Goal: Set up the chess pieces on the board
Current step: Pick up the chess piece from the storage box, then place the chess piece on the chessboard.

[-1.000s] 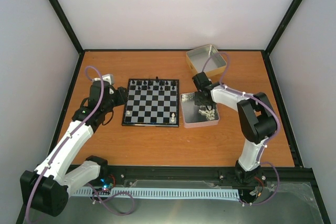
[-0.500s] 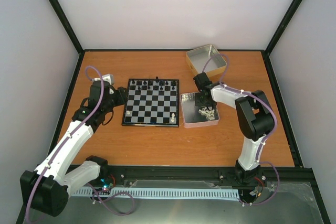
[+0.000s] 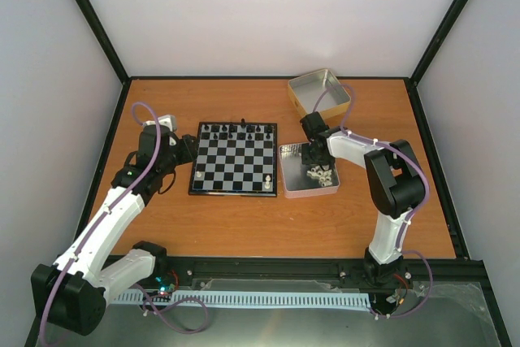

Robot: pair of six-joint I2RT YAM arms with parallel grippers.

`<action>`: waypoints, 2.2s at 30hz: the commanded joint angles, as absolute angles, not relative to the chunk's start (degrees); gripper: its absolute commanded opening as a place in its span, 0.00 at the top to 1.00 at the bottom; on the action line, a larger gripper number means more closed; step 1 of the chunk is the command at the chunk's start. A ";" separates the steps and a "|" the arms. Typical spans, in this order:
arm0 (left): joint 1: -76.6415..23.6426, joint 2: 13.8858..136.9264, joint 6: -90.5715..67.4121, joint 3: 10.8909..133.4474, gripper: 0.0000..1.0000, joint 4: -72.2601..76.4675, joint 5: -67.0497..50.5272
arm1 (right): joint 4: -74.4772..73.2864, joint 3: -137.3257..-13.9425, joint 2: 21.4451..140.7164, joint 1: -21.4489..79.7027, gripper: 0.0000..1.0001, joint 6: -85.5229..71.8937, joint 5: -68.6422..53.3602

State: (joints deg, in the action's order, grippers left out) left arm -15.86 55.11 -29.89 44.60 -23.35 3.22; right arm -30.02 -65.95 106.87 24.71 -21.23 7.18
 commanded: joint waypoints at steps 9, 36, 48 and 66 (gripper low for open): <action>-15.64 54.44 -28.78 44.09 0.43 -18.87 -4.23 | -25.81 -63.74 102.14 24.17 0.83 -26.11 3.86; -40.98 80.12 -34.59 41.69 0.39 21.83 -24.18 | 6.60 -37.40 77.16 22.93 0.81 -76.82 -16.80; -44.76 92.92 -35.49 49.14 0.45 28.81 -29.24 | 9.79 -31.07 68.03 21.88 0.81 -89.29 -18.46; -45.75 99.68 -47.50 48.92 0.60 41.26 -32.03 | 10.86 -28.83 63.01 21.80 0.81 -95.14 -19.73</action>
State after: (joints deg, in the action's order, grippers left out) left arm -44.97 98.54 -43.53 48.40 34.28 -30.22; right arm 10.09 -29.12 64.60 22.41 -93.93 -19.40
